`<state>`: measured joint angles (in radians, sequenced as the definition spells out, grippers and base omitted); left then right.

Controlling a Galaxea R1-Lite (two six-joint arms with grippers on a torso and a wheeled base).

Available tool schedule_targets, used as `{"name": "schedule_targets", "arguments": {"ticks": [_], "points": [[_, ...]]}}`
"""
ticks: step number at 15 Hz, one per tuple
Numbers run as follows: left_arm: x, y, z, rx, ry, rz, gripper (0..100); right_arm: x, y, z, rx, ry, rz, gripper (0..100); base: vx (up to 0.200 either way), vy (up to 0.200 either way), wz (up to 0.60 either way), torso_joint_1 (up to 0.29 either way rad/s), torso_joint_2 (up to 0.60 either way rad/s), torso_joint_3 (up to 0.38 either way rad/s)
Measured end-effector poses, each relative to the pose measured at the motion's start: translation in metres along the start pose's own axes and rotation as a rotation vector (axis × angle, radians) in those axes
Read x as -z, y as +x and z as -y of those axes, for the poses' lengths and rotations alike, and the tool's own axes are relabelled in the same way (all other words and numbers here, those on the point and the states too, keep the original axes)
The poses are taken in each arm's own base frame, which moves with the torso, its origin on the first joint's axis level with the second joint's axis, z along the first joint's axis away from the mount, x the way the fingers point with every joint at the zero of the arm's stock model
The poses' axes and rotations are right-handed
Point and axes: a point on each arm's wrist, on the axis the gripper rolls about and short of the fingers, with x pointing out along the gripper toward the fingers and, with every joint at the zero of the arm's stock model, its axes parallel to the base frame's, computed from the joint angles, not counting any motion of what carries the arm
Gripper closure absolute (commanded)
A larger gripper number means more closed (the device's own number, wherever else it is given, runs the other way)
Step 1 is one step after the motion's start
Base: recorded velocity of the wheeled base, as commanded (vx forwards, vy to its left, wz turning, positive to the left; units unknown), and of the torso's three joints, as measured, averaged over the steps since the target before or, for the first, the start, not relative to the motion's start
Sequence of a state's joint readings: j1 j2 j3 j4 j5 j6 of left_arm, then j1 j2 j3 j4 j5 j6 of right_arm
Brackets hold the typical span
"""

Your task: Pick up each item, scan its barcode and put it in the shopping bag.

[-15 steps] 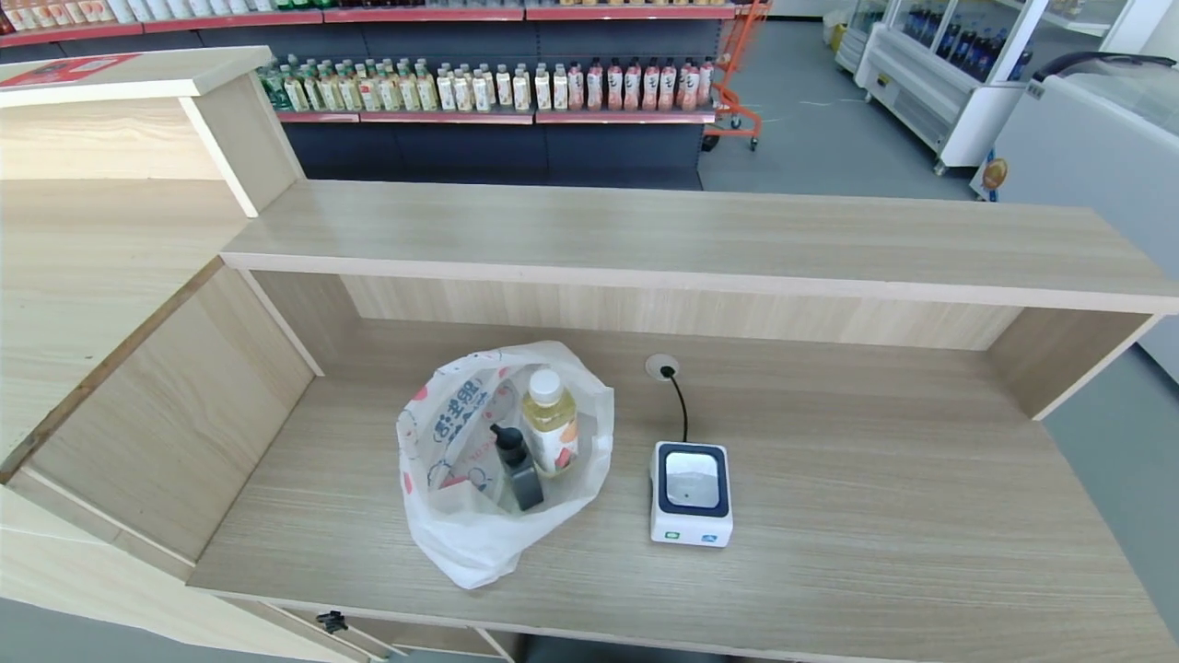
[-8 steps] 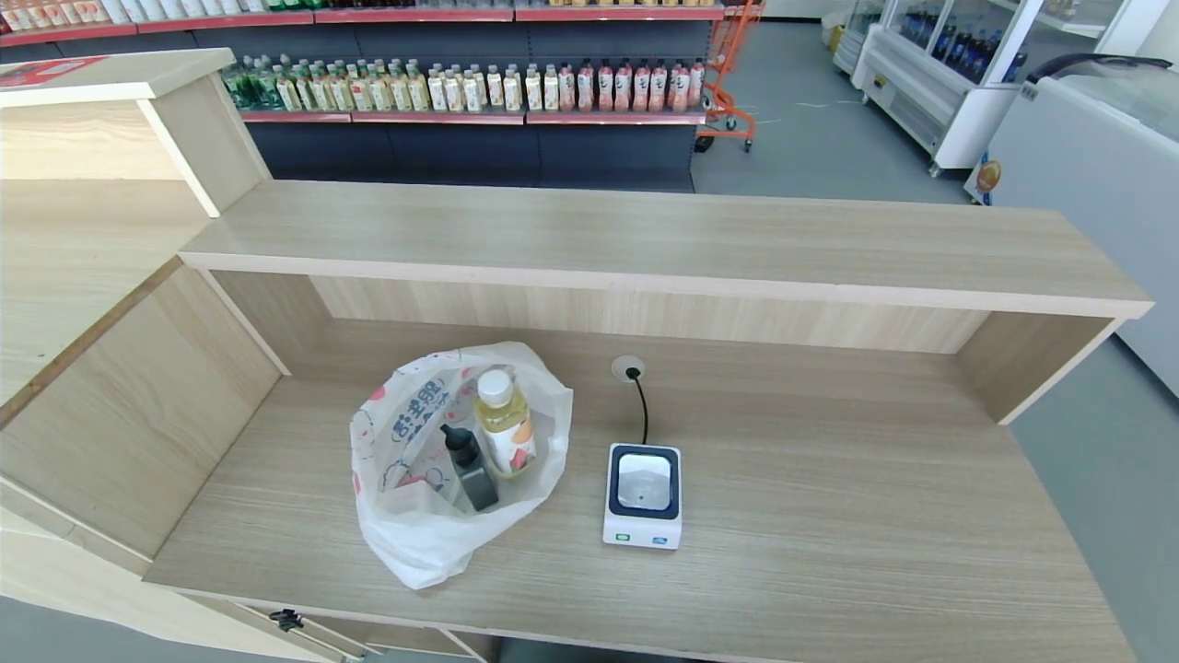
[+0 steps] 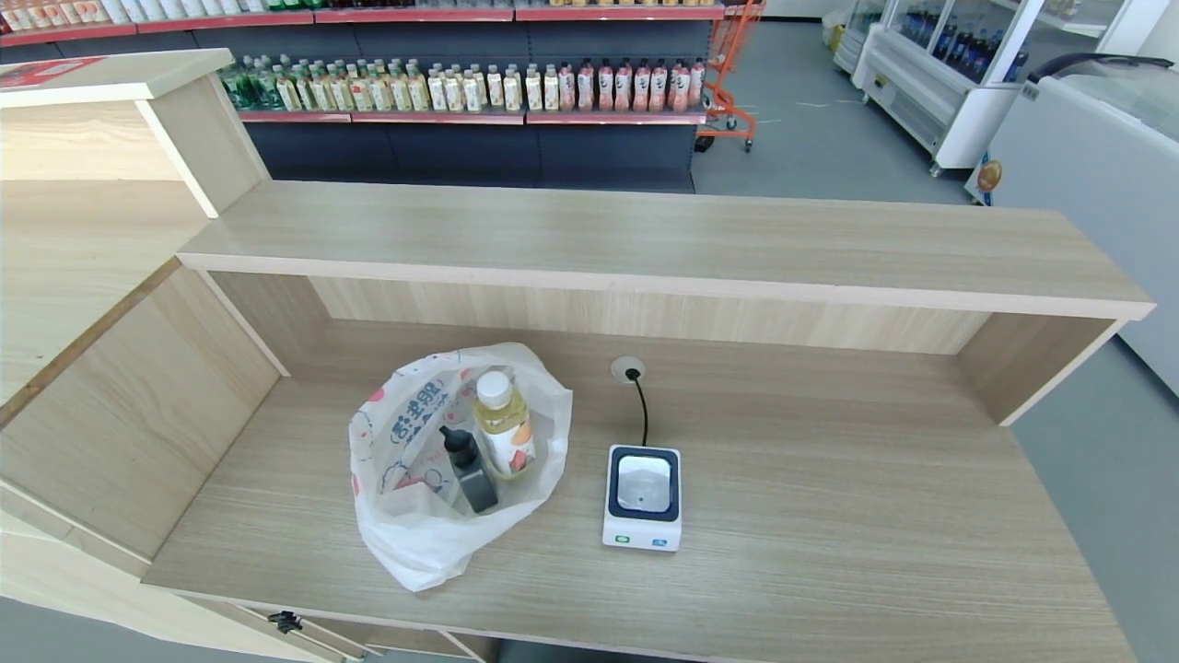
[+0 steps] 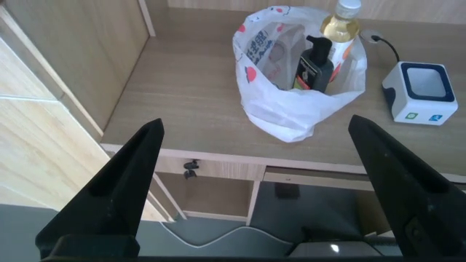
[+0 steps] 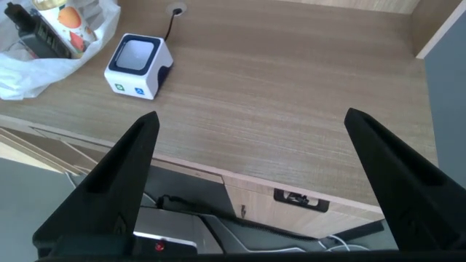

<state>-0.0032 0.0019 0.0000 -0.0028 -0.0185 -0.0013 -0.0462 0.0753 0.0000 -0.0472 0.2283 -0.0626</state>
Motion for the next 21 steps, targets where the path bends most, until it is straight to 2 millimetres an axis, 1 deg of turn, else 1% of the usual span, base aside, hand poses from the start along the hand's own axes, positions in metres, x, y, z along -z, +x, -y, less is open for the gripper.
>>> {"name": "schedule_targets", "arguments": {"ticks": [21], "points": [[0.0000, 0.0000, 0.0000, 0.000, 0.000, 0.000, 0, 0.0001, 0.0001, 0.0000, -0.004, -0.003, -0.003, 0, 0.000, 0.000, 0.00, 0.000, 0.00, 0.000]]}}
